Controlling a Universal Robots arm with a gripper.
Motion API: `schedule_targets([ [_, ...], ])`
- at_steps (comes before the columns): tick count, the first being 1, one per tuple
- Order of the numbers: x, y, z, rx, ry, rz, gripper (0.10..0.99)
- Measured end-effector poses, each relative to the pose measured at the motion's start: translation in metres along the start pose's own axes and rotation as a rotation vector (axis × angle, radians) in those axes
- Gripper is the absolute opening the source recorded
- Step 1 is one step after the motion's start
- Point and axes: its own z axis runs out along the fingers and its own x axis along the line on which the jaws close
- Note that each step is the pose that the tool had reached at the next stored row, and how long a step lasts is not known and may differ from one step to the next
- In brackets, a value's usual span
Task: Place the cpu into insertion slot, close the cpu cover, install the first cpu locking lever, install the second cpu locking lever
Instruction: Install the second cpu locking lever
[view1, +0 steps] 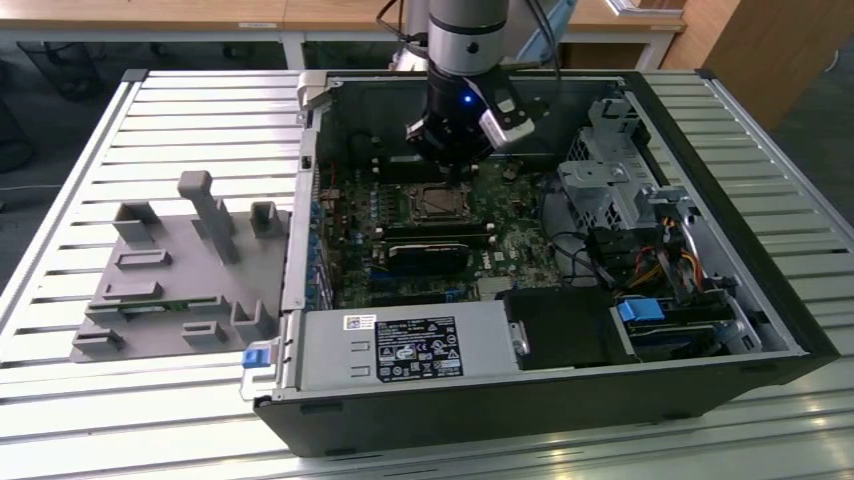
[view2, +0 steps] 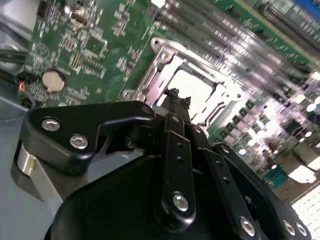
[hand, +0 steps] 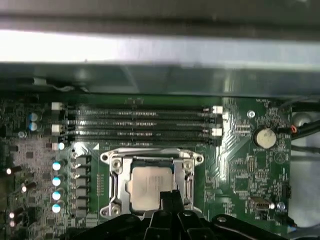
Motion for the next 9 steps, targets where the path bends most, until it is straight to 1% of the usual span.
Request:
schedule_targets([
  [4, 0.0001, -0.0121, 0.0001, 0.0, 0.0, 0.0, 0.106],
  [6, 0.0, -0.0164, 0.0001, 0.0, 0.0009, 0.0, 0.106],
  [8, -0.0001, -0.019, 0.0001, -0.003, 0.0099, 0.0, 0.106],
  [9, -0.0002, -0.0202, 0.0001, -0.008, 0.0135, 0.0, 0.106],
])
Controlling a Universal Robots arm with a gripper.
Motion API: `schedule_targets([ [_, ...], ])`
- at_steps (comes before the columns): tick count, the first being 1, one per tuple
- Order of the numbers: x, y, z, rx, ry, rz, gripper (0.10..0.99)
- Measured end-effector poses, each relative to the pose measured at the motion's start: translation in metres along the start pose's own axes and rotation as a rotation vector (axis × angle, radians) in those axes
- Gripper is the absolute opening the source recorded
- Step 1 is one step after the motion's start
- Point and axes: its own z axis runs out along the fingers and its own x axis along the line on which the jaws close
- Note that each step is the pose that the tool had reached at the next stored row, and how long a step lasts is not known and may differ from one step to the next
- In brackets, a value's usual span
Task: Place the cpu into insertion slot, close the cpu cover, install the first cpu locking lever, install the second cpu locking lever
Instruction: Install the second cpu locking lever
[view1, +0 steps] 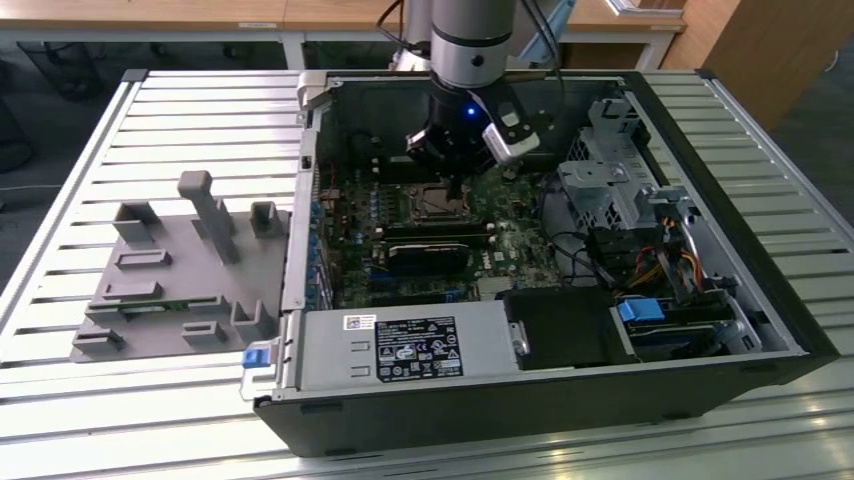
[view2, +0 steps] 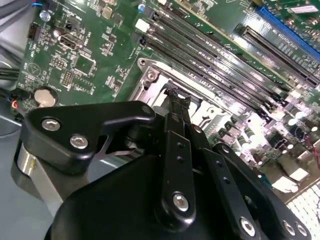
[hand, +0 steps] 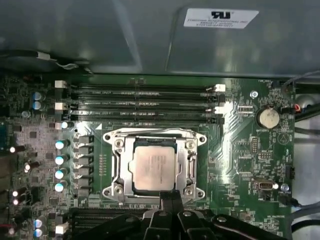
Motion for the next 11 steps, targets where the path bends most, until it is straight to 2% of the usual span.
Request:
schedule_targets([
  [3, 0.0, -0.0061, 0.0001, -0.012, 0.0037, 0.0, 0.106],
  [8, 0.0004, -0.0188, 0.0001, -0.024, 0.0038, 0.001, 0.106],
  [11, 0.0054, -0.0229, 0.0, -0.031, 0.0038, 0.001, 0.106],
])
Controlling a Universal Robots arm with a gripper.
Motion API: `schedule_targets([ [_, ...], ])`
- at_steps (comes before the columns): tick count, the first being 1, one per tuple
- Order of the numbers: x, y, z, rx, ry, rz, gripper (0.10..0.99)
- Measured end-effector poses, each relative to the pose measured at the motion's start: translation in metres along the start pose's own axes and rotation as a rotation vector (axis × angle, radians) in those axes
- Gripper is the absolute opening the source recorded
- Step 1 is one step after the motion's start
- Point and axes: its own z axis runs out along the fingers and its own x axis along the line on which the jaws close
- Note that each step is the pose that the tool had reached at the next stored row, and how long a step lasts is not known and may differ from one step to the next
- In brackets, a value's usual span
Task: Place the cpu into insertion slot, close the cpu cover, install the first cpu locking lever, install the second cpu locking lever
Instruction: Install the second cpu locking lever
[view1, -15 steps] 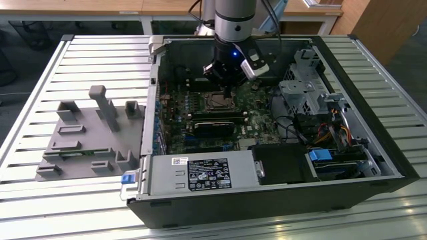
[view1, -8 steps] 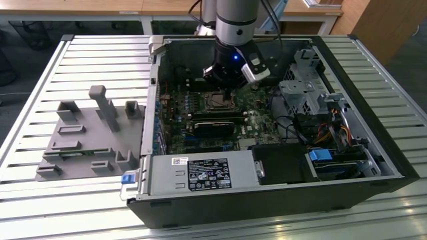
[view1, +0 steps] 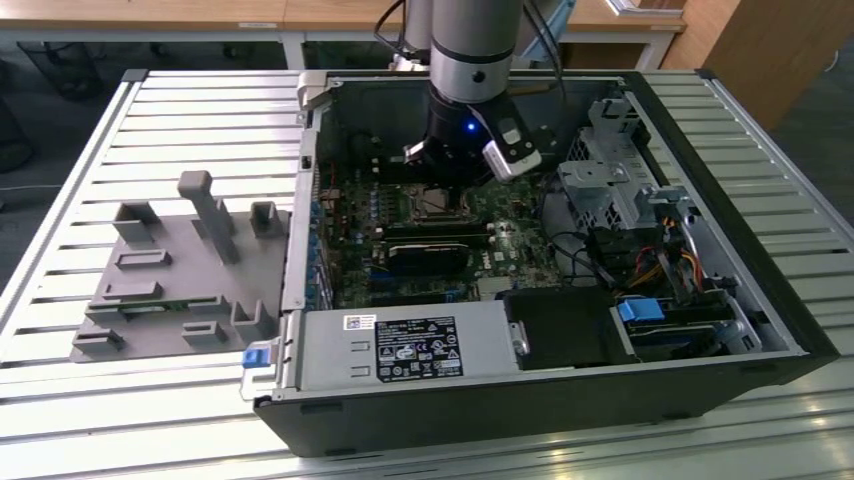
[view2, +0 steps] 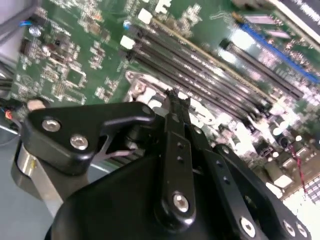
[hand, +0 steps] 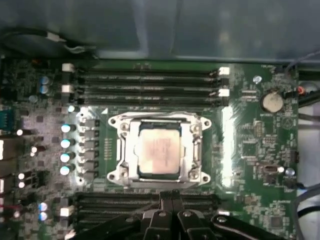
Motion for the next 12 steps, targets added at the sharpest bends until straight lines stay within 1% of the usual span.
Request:
schedule_targets([
  [3, 0.0096, -0.0007, -0.0002, -0.005, 0.0, 0.0, 0.106],
  [5, 0.0144, -0.001, -0.0003, -0.006, -0.0001, 0.0, 0.106],
  [7, 0.0163, -0.0018, -0.0003, -0.008, -0.0001, 0.0, 0.106],
  [12, 0.0167, -0.0028, -0.0002, -0.011, 0.0, 0.0, 0.106],
])
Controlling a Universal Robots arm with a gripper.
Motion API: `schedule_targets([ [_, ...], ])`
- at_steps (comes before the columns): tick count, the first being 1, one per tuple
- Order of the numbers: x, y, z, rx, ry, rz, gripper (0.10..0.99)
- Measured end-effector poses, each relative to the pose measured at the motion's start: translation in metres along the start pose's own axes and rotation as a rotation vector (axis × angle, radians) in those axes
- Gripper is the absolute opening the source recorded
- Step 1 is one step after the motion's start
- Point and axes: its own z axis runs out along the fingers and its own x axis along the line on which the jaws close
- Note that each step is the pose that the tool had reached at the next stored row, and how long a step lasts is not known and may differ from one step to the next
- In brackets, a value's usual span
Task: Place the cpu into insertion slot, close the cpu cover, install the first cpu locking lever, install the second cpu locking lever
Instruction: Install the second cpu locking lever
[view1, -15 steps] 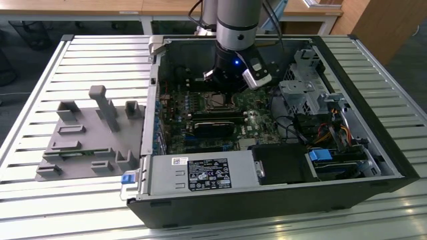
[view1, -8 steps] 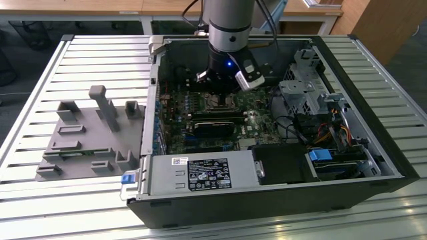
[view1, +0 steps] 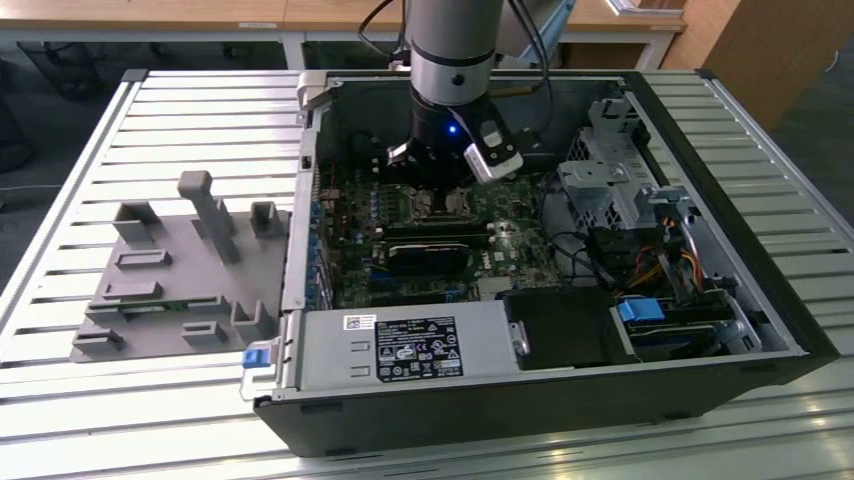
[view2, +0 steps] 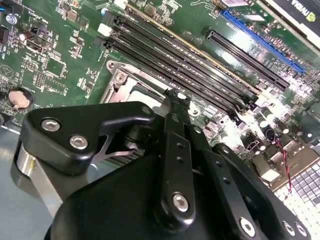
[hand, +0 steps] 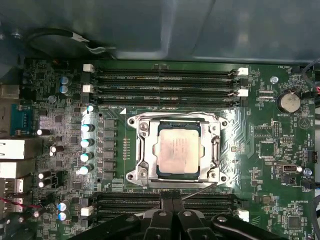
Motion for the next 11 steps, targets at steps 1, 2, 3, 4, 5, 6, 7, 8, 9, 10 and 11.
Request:
schedule_targets([
  [1, 0.0, -0.0004, 0.0, 0.0, 0.0, 0.0, 0.106],
  [2, 0.0, -0.0009, 0.0, -0.001, 0.0, 0.0, 0.106],
  [3, 0.0, -0.0018, 0.0, -0.002, 0.0, 0.0, 0.106],
  [4, 0.0001, -0.0026, 0.0, -0.003, 0.0, 0.0, 0.106],
  [5, 0.0003, -0.0036, -0.0001, -0.008, 0.0, 0.0, 0.106],
  [6, 0.0004, -0.0047, -0.0002, -0.013, 0.0001, 0.001, 0.106],
  [7, 0.0005, -0.0057, -0.0002, -0.017, 0.0, 0.001, 0.106],
  [8, 0.0005, -0.007, -0.0002, -0.019, 0.0, 0.002, 0.106],
  [9, 0.0006, -0.0082, -0.0003, -0.021, 0.0, 0.002, 0.106],
  [10, 0.0007, -0.0093, -0.0003, -0.022, 0.0, 0.003, 0.106],
  [11, 0.0009, -0.0104, -0.0004, -0.023, -0.0001, 0.003, 0.106],
])
